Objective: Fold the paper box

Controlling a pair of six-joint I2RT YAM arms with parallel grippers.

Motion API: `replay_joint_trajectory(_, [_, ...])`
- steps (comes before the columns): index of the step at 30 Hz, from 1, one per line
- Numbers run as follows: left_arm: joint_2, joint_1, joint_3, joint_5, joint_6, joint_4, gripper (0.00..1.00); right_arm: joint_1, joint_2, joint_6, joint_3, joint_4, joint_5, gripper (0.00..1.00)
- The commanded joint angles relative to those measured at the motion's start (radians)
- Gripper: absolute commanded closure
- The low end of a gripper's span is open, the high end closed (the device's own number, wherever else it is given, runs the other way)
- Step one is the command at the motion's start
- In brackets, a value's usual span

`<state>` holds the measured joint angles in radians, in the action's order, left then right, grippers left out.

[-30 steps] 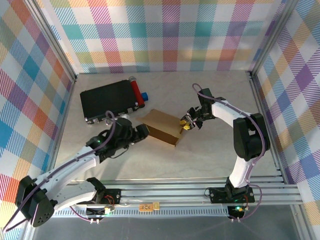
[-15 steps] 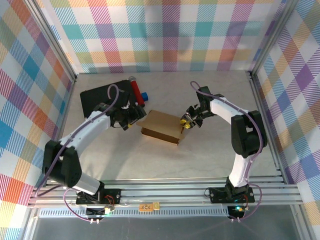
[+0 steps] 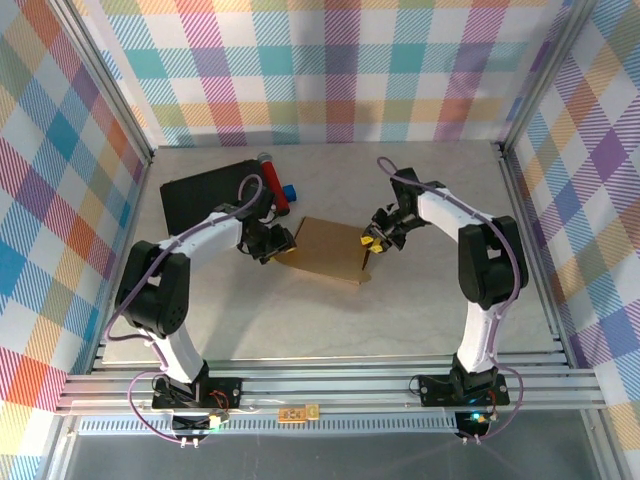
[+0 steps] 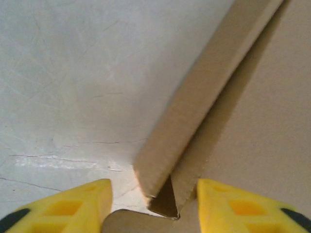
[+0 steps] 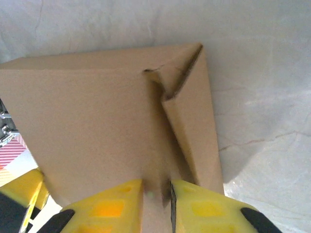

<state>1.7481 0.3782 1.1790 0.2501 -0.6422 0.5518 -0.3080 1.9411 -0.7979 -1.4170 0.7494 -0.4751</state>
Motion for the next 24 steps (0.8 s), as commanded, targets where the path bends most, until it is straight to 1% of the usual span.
replay_joint_trajectory(1, [-0.002, 0.018, -0.021, -0.02, 0.026, 0.071, 0.59, -0.008, 0.017, 0.088, -0.07, 0.085, 0.029, 0.75])
replay_joint_trajectory(3, [-0.007, 0.031, -0.017, -0.032, 0.026, 0.101, 0.58, -0.007, 0.021, 0.115, -0.099, 0.111, 0.042, 0.74])
replay_joint_trajectory(7, [-0.014, 0.051, 0.017, -0.042, 0.038, 0.162, 0.5, -0.007, 0.014, 0.155, -0.144, 0.159, 0.069, 0.7])
replay_joint_trajectory(10, [-0.066, 0.056, 0.055, -0.064, 0.039, 0.215, 0.42, -0.006, -0.022, 0.173, -0.151, 0.171, 0.099, 0.66])
replay_joint_trajectory(13, [-0.131, 0.062, 0.111, -0.112, 0.052, 0.329, 0.35, -0.004, -0.058, 0.182, -0.141, 0.165, 0.11, 0.62])
replay_joint_trajectory(15, [-0.164, 0.062, 0.145, -0.155, 0.071, 0.411, 0.33, -0.002, -0.071, 0.184, -0.127, 0.154, 0.098, 0.6])
replay_joint_trajectory(17, [-0.187, 0.059, 0.167, -0.2, 0.1, 0.456, 0.31, 0.002, -0.084, 0.188, -0.104, 0.129, 0.079, 0.57])
replay_joint_trajectory(19, [-0.194, 0.042, 0.184, -0.208, 0.127, 0.448, 0.3, 0.005, -0.099, 0.197, -0.073, 0.085, 0.043, 0.53])
replay_joint_trajectory(21, [-0.173, 0.012, 0.191, -0.147, 0.142, 0.379, 0.3, 0.01, -0.097, 0.217, -0.049, 0.045, -0.015, 0.49])
replay_joint_trajectory(24, [-0.101, -0.012, 0.184, -0.052, 0.136, 0.237, 0.3, 0.013, -0.06, 0.247, -0.048, 0.038, -0.068, 0.46])
